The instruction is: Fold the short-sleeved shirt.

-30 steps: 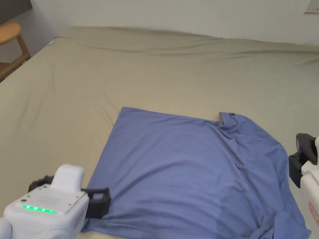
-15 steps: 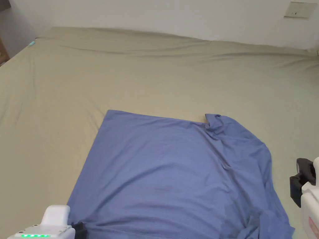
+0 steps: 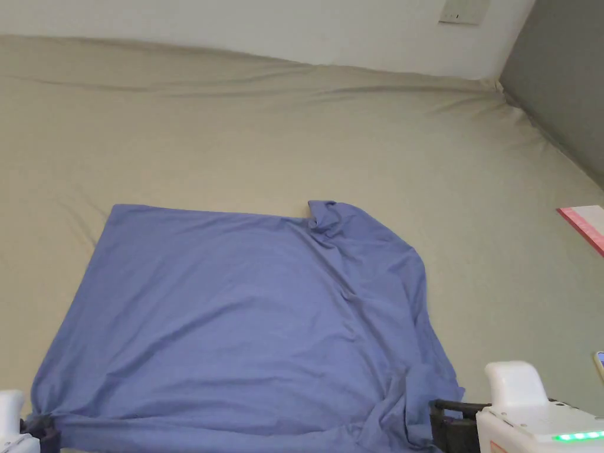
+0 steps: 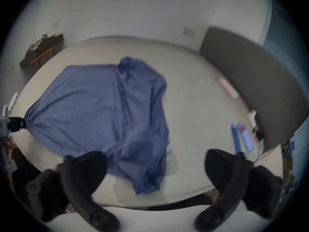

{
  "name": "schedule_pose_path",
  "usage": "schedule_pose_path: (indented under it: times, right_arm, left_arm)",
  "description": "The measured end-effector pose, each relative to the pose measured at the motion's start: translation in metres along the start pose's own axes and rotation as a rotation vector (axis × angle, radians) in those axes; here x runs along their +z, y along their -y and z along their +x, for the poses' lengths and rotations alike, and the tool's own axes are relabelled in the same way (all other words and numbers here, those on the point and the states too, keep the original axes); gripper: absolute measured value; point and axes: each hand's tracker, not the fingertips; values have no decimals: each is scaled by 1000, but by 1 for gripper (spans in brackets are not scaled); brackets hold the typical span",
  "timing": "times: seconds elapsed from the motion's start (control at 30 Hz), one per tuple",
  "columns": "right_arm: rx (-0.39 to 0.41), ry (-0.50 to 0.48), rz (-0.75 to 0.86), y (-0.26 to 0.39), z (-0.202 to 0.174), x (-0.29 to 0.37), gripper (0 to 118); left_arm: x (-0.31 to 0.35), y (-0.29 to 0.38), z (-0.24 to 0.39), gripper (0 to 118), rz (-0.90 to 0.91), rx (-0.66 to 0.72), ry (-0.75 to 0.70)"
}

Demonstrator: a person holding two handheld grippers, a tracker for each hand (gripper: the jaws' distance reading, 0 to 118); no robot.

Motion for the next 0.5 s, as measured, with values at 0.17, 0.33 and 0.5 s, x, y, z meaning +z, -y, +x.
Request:
schedule_pose_path:
  times: [0.17, 0.33, 0.5]
  right_arm:
    - [-7, 32, -191, 40, 0, -42, 110]
    - [0, -5, -193, 44, -9, -51, 106]
    - [52, -24, -175, 41, -17, -57, 78]
  left_arm:
    - [8, -5, 11, 7, 7, -48, -22]
    - [5, -5, 13, 7, -12, -64, -36]
    - [4, -4, 13, 7, -31, -55, -43]
